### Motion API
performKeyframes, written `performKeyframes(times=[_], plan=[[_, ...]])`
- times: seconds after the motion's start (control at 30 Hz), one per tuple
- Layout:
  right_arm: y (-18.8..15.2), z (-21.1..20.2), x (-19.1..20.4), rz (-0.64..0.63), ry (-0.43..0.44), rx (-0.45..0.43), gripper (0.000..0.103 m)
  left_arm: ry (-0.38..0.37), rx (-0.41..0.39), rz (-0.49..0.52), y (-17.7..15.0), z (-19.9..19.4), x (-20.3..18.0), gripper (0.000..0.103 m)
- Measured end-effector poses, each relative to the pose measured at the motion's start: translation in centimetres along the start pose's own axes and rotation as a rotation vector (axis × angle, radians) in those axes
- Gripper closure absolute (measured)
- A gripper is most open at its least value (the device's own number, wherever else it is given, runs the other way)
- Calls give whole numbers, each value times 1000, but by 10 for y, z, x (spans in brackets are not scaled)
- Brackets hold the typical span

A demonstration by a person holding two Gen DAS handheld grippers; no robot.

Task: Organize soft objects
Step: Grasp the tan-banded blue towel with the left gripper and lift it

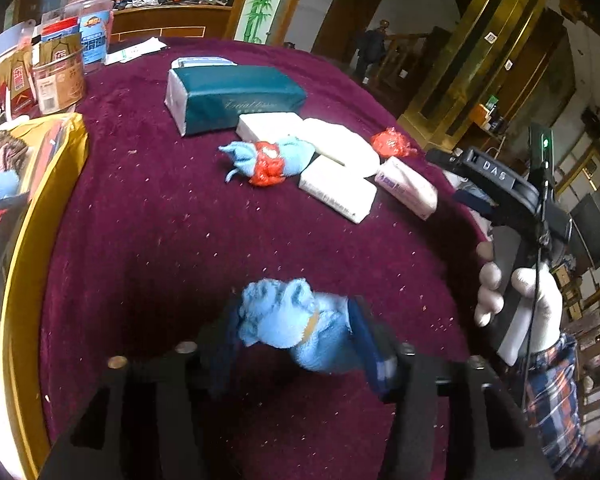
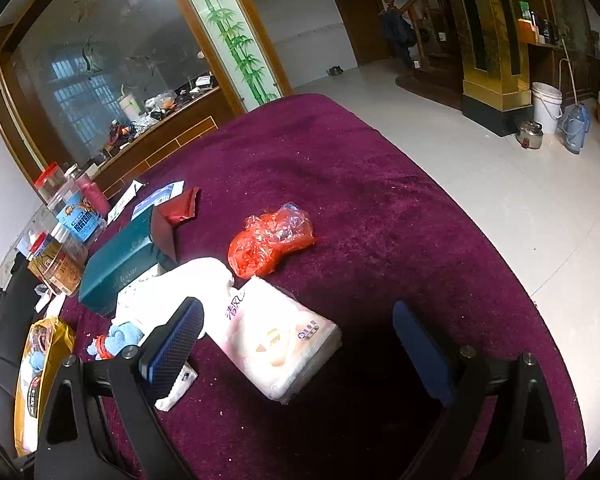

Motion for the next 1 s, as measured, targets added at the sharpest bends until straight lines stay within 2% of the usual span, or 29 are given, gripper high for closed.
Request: performKeyframes(times=[0.17,0.27,0.37,0.5,0.53,0.57,0.67,0.87,1.0], plan=[[0,1,1,-5,3,6,8,53,-39,41,-1,-8,3,25],[1,1,4,-10,10,7,8,58,-15,27,-4,0,0,23],[1,1,7,-19,13,6,8,65,30,-3,-2,16,-10,23],[1,1,10,-36,13,7,8,154,-11,44,4,33,-22,23],[1,2,11,-37,18,6,8,161,-19,58,4,35,-24,26],[0,2,12,-38,25,6,8,166,-27,65,4,33,-24,40],[-1,3,18,-50,53,13,8,107,-18,41,2,25,-13,56],[-11,11,41,-126,120,58,8,-28,-34,-97,-9,-16,26,56],[-27,19,66,-169,208,130,8,-41,-78,-140,-19,-56,53,56]])
Point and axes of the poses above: each gripper's, at about its wrist camera, not at the fingertips, and z roughly the way its jaws point, x to its left, y to its top, the point moved 6 cm from there along z, roughly the way its jaws point, and after that the axes turned 12 degrees about y, right-handed, at the moved point
